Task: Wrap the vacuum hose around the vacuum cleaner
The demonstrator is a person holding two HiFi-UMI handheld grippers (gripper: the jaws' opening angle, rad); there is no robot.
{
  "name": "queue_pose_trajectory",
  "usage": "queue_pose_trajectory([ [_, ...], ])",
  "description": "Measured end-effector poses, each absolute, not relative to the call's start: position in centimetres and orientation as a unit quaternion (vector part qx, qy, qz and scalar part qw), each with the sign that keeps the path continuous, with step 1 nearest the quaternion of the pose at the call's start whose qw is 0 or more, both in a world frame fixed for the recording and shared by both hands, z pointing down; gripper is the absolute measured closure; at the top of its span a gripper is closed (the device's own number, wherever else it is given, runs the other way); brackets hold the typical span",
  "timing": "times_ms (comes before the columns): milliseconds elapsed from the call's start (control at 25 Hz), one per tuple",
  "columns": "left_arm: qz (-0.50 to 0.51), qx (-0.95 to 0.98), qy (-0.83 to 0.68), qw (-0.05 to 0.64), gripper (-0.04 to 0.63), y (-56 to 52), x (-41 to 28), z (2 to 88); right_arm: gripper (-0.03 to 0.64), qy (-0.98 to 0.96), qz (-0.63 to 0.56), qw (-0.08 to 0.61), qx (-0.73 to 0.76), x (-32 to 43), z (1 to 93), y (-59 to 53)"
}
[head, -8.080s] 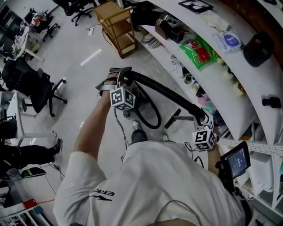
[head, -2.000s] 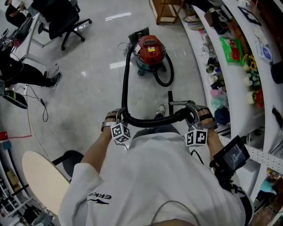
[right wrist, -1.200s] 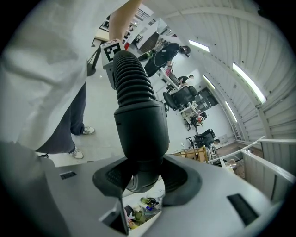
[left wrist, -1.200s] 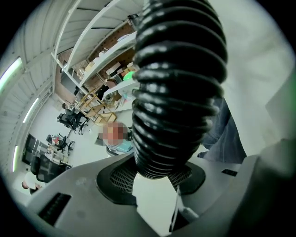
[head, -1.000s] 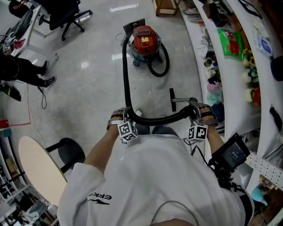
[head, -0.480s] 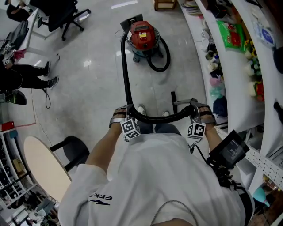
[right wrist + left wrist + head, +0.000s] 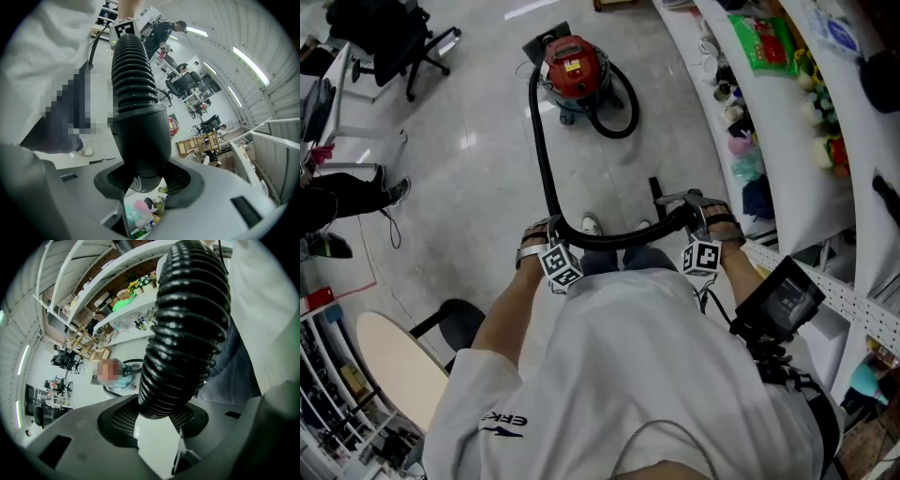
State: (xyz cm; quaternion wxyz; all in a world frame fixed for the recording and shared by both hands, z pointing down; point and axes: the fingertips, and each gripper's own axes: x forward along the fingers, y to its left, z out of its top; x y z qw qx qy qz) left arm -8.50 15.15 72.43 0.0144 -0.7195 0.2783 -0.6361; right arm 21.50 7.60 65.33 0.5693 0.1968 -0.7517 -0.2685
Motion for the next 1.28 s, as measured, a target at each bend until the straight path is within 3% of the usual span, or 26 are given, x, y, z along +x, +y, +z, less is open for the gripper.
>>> queue_pose_trajectory([
  [400, -0.644, -0.721, 0.256, 0.027, 0.420, 15.2, -8.6, 72.8, 0.442, -0.743, -0.267, 0.586, 0.184, 24.0, 65.2, 10.3],
  [560, -0.645, -0.721, 0.250, 0.031, 0.421, 15.3, -8.7, 72.8, 0.442, -0.759, -0.202, 0.579, 0.218, 26.1, 64.1, 11.1],
  [720, -0.644, -0.723, 0.250, 0.033, 0.420, 15.1, -8.4, 72.7, 0.442, -0.790, -0.063, 0.518, 0.321, 28.3, 62.1, 10.0],
  [1000, -0.642, -0.726, 0.245, 0.042, 0.420, 15.1, -7.9, 72.7, 0.442, -0.751, 0.359, 0.267, 0.486, 28.5, 60.6, 4.7],
  [1200, -0.642, -0.726, 0.242, 0.050, 0.420, 15.4, -7.6, 72.5, 0.352, -0.659, 0.497, 0.267, 0.497, 29.3, 64.6, 4.8],
  [1280, -0.643, -0.725, 0.240, 0.055, 0.420, 15.6, -7.6, 72.4, 0.339, -0.622, 0.564, 0.237, 0.490, 29.4, 66.0, 5.8],
])
